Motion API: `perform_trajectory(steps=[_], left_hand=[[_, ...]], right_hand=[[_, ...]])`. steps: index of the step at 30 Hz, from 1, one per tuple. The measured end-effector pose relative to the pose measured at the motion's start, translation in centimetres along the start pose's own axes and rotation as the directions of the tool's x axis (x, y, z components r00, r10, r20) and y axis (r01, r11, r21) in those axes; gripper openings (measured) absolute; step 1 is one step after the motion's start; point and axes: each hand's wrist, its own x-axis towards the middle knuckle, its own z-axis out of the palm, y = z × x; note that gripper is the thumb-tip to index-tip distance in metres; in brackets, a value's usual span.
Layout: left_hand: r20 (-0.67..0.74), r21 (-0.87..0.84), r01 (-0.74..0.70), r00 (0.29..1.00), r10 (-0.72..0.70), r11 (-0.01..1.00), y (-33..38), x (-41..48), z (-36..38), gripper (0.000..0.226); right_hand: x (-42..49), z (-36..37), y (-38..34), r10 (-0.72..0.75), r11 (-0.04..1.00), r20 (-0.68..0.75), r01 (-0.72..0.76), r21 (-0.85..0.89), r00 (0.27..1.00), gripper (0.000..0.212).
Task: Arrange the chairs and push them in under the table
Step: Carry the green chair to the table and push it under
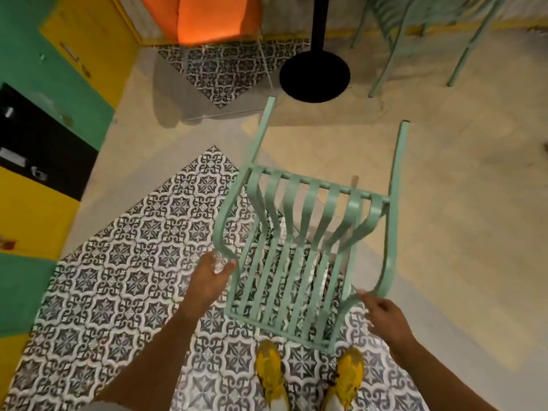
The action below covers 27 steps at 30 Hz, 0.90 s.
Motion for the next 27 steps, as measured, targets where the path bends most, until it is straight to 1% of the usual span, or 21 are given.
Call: perform_trajectory(steps=[1, 2, 3, 4, 5, 6, 7, 8, 10, 12, 14, 17, 21, 23, 25, 27], left_hand=[[-0.045, -0.031, 0.043, 0.998, -0.045, 0.999, -0.5, 1.3, 0.1, 0.070], [-0.068, -0.051, 0.101, 0.992, -0.104, 0.994, -0.9, 2.4, 0.1, 0.075], [-0.084, -0.065, 0.125, 0.988, -0.130, 0.990, -1.5, 4.0, 0.0, 0.080], [-0.086, -0.080, 0.130, 0.987, -0.137, 0.988, -1.7, 5.3, -0.1, 0.083], [-0.076, -0.092, 0.119, 0.989, -0.126, 0.989, -2.1, 6.8, -0.1, 0.084], [-0.061, -0.091, 0.111, 0.991, -0.117, 0.990, -2.2, 8.0, -0.2, 0.081], [-0.034, -0.085, 0.088, 0.995, -0.091, 0.992, -2.3, 9.3, -0.1, 0.076], [0.005, -0.079, 0.075, 0.997, -0.075, 0.994, -2.1, 10.1, 0.0, 0.069], [0.084, -0.076, 0.069, 0.995, -0.063, 0.995, -1.7, 11.9, 0.5, 0.059], [0.102, -0.080, 0.055, 0.994, -0.047, 0.995, -1.1, 13.3, 1.1, 0.056], [0.087, -0.089, 0.048, 0.995, -0.041, 0.995, -1.0, 14.1, 1.5, 0.051], [0.077, -0.110, 0.067, 0.995, -0.058, 0.992, -1.2, 14.6, 1.6, 0.044], [0.061, -0.135, 0.051, 0.997, -0.043, 0.990, -0.6, 14.5, 0.6, 0.035], [0.040, -0.132, 0.013, 0.999, -0.007, 0.991, -0.8, 14.3, 0.1, 0.030], [0.006, -0.103, -0.015, 1.000, 0.015, 0.995, -0.5, 14.1, -0.5, 0.034], [-0.042, -0.110, -0.028, 0.999, 0.023, 0.994, 0.3, 13.6, -1.1, 0.040]], right_hand=[[1.2, 0.3, 0.4, 0.023, 0.997, -0.028, -0.021, 0.075, 0.999, 0.041], [2.6, 0.4, 0.9, 0.077, 0.988, -0.057, -0.069, 0.141, 0.995, 0.049], [4.0, 0.5, 1.2, 0.115, 0.977, -0.090, -0.096, 0.189, 0.989, 0.058], [5.2, 0.6, 1.5, 0.170, 0.967, -0.130, -0.140, 0.211, 0.977, 0.068], [6.1, 0.8, 1.4, 0.198, 0.961, -0.166, -0.158, 0.227, 0.966, 0.078], [6.7, 1.1, 1.2, 0.211, 0.957, -0.209, -0.159, 0.241, 0.955, 0.084], [7.3, 1.5, 1.1, 0.208, 0.957, -0.257, -0.142, 0.254, 0.944, 0.084], [7.8, 1.9, 1.0, 0.190, 0.962, -0.293, -0.118, 0.246, 0.937, 0.079], [8.9, 2.5, 0.8, 0.159, 0.970, -0.307, -0.090, 0.226, 0.938, 0.063], [9.9, 3.0, 0.2, 0.171, 0.966, -0.301, -0.100, 0.238, 0.938, 0.058], [10.4, 3.3, -0.4, 0.191, 0.963, -0.281, -0.125, 0.239, 0.941, 0.059], [10.3, 3.1, -0.3, 0.166, 0.976, -0.267, -0.121, 0.179, 0.949, 0.060], [9.7, 2.1, -1.5, 0.138, 0.983, -0.295, -0.095, 0.154, 0.946, 0.057], [9.6, 2.1, -2.4, 0.112, 0.987, -0.319, -0.069, 0.144, 0.941, 0.057], [9.5, 1.6, -3.7, 0.058, 0.995, -0.357, -0.025, 0.098, 0.932, 0.058], [9.3, 0.9, -5.2, -0.003, 0.998, -0.394, 0.029, 0.061, 0.919, 0.061]])
